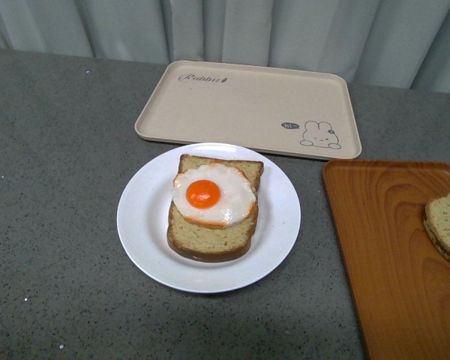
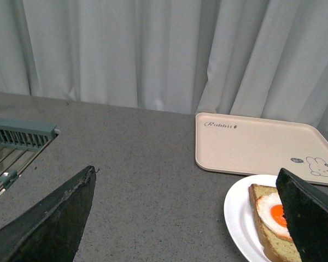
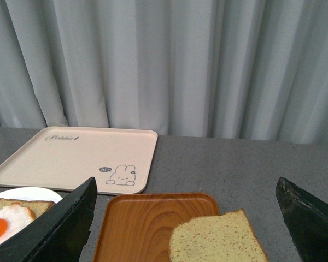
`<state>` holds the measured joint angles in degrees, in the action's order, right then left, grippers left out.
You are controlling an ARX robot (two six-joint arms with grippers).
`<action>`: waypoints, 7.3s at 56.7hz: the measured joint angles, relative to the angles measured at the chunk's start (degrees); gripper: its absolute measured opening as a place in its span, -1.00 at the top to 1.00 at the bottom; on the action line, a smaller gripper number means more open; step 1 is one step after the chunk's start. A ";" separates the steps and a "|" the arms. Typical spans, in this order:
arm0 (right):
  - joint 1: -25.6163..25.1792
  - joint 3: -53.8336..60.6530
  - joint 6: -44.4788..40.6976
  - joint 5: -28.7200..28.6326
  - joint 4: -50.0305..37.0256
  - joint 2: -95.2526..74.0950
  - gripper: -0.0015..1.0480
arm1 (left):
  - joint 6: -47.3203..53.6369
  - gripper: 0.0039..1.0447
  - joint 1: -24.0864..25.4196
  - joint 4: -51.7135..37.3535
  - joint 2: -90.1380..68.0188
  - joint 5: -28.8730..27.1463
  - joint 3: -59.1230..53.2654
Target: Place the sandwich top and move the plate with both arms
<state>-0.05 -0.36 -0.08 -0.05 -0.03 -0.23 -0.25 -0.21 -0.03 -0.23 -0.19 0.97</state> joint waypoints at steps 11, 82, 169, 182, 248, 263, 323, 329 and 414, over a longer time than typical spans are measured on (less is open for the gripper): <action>0.00 0.00 0.00 0.00 0.00 0.00 -0.83 | 0.00 -0.89 0.00 0.00 0.00 0.00 0.00; 0.00 0.00 0.00 0.00 0.00 0.00 -0.83 | 0.00 -0.89 0.00 0.00 0.00 0.00 0.00; 0.00 0.00 0.00 0.00 0.00 0.00 -0.83 | 0.00 -0.89 0.00 0.00 0.00 0.00 0.00; -3.08 -1.97 -1.62 11.91 -4.31 -15.93 -0.83 | 0.00 -0.89 0.00 0.00 0.04 0.02 0.00; -34.95 -61.79 0.83 -35.52 11.47 -117.11 -0.83 | 0.00 -0.89 0.00 0.00 0.04 0.00 0.00; -35.34 -67.56 -0.94 -39.60 15.74 -125.90 -0.83 | 0.00 -0.89 0.00 0.00 0.04 0.02 0.00; -27.98 -67.67 1.42 -39.54 14.82 -125.59 0.82 | 0.00 -0.88 0.00 0.00 0.04 0.02 0.00; -26.56 -65.72 1.64 -40.92 14.12 -122.01 0.94 | 0.00 -0.89 0.00 0.00 0.04 0.02 0.00; 10.64 -58.27 30.38 -42.29 -14.99 -124.96 0.39 | 0.00 -0.89 0.00 0.00 0.04 0.02 0.00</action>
<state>10.59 -58.63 30.30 -42.35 -15.03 -125.19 -0.25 -0.21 -0.03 -0.19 -0.16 0.97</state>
